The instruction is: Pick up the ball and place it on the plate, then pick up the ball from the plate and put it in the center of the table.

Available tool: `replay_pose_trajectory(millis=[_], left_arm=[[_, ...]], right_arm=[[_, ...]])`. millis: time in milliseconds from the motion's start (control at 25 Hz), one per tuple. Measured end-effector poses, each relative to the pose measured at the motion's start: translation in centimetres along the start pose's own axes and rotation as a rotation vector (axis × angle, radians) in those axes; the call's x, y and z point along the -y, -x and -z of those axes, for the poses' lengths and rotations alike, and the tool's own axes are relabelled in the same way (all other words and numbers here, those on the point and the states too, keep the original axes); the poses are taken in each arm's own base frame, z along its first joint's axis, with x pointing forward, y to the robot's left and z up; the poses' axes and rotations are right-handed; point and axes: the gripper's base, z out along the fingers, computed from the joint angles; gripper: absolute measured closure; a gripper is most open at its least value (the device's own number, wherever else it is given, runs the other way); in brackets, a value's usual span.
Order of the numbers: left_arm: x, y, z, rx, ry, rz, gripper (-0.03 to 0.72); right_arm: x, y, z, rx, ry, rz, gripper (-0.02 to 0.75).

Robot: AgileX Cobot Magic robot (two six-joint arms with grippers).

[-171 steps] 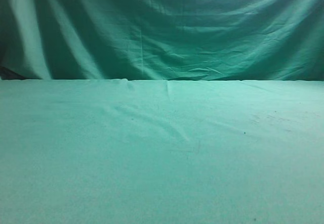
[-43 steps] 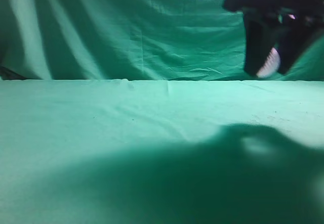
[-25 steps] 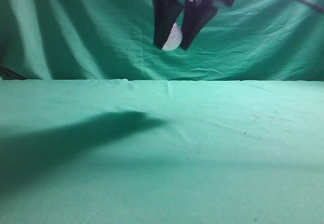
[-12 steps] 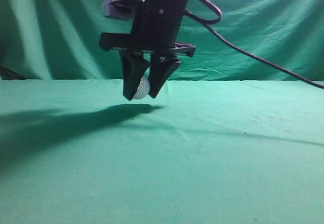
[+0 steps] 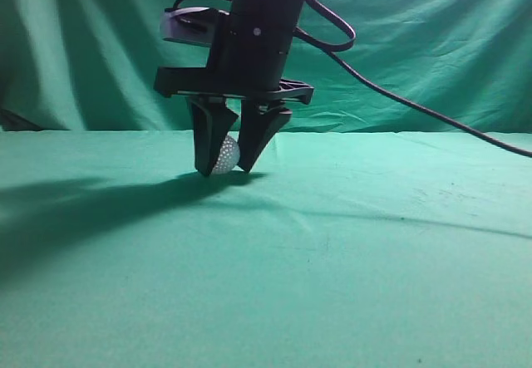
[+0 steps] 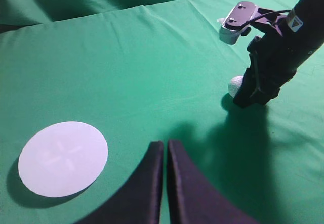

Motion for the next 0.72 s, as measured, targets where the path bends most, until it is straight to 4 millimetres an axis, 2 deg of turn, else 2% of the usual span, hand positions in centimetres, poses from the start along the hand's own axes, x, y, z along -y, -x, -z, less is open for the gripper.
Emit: replay_pose_trajectory(millis=[160,240,360,520,560,720], left_arm=[[0.0,0.0,0.0,0.0,0.0,0.0,0.688],[0.0,-0.1,0.0,-0.004,-0.001,0.001,0.688],[0.0,-0.3,-0.1,-0.009,-0.001,0.003,0.688],[0.0,-0.3,-0.1,-0.008,0.0,0.003,0.688],[0.0,-0.3,-0.1,-0.006,0.002,0.003,0.688],[-0.3,0.2,-0.1,0.049,0.034,0.054,0.688]], right_arm=[[0.0,0.2,0.6,-0.005,0.003,0.027,0.253],[-0.1,0.9,2.2,0.009,0.004,0.055,0.258],[-0.3,2.2,6.1,0.067,-0.005,0.065,0.258],[-0.3,2.8,13.1,0.129,-0.071,0.028,0.258],[-0.2,2.5,15.0,0.139,-0.105,0.012,0.358],[0.0,0.9,21.8,0.18,-0.229,-0.061,0.647]])
